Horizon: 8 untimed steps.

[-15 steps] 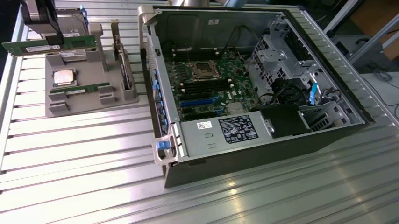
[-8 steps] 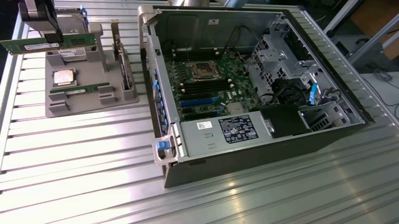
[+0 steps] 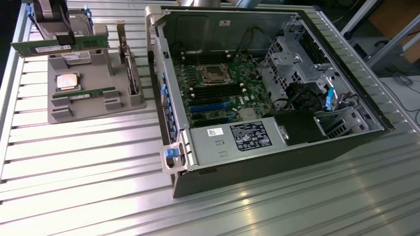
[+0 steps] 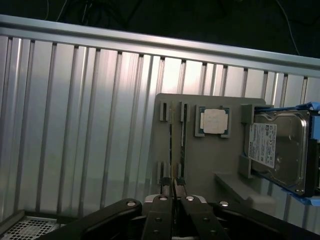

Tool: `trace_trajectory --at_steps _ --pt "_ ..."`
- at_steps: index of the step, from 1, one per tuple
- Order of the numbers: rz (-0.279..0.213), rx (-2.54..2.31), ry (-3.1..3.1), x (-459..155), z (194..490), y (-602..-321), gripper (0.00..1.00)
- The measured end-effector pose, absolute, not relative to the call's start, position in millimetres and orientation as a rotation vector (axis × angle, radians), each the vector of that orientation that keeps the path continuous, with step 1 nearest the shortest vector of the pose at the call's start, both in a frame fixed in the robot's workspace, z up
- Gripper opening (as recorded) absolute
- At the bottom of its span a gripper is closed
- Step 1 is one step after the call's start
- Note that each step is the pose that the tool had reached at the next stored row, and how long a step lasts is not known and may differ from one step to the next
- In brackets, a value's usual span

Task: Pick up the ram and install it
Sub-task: 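Pick up the ram and move it above insertion slot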

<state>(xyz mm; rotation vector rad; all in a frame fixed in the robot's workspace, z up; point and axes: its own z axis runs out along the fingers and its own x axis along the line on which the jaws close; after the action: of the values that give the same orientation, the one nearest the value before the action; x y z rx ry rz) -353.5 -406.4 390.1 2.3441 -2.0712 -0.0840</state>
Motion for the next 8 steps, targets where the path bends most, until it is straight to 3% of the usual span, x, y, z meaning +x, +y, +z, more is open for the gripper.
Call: trace_trajectory --at_steps 8 --pt "-0.084 2.344 -2.071 -334 390 -406 0.13"
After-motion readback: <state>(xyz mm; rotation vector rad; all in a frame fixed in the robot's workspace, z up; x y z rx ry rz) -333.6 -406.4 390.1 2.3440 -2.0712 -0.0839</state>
